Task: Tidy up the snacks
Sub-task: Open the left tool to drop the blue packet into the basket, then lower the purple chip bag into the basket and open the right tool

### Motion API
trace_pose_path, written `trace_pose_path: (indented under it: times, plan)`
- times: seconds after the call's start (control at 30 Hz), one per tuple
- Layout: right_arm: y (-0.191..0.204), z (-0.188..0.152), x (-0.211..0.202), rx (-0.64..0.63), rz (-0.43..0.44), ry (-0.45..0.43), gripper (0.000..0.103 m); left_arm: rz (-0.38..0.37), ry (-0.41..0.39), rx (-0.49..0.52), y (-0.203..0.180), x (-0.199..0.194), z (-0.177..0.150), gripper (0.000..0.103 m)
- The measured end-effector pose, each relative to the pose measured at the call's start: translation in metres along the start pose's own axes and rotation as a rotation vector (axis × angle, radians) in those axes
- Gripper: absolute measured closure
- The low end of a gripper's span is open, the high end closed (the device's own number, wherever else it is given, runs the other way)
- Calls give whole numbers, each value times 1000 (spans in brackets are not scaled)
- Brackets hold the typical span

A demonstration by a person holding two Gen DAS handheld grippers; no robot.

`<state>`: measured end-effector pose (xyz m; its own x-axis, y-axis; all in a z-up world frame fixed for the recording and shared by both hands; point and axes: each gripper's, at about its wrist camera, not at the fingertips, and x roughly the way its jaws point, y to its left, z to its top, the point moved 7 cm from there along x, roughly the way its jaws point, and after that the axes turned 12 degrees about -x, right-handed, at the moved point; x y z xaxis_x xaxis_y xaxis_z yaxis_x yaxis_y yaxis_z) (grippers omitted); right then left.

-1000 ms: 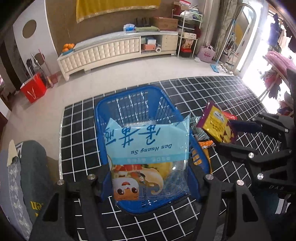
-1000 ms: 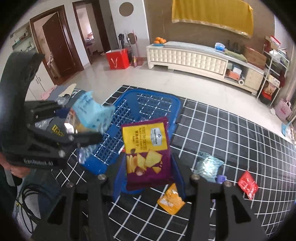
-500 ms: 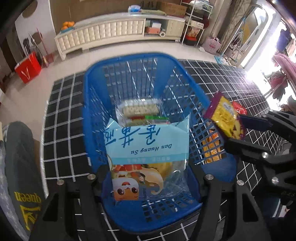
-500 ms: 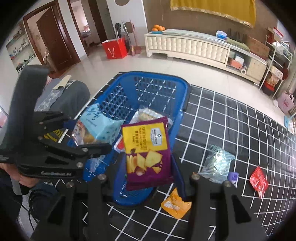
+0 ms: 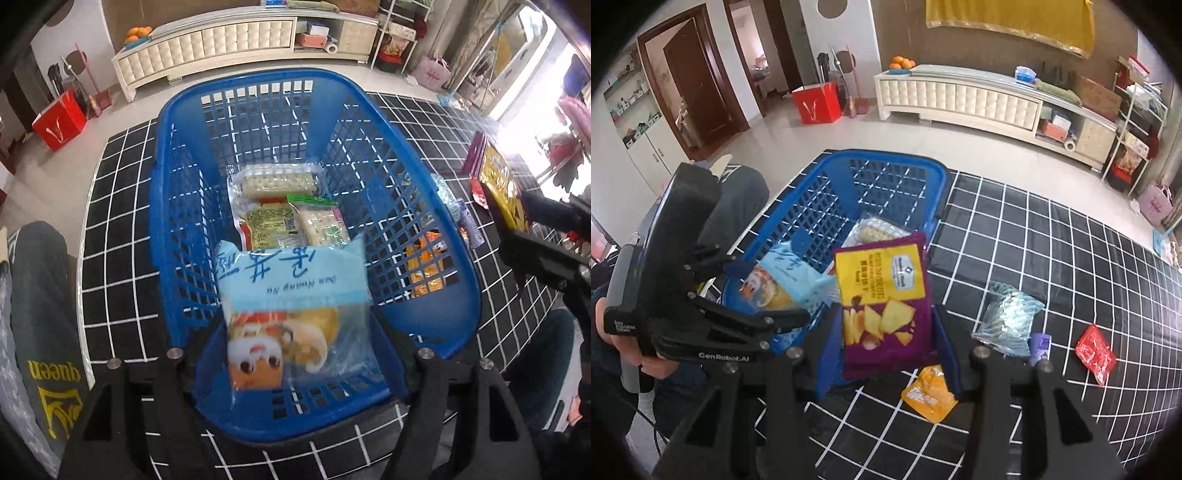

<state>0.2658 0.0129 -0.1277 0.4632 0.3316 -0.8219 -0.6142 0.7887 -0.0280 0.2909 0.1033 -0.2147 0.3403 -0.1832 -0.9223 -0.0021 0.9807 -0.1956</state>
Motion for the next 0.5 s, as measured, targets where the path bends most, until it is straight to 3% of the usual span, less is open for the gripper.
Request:
trace_pose_path:
  times: [0.5]
  plan:
    - [27, 15, -12, -46, -4, -28, 51, -21, -90, -22, 19, -47, -13, 33]
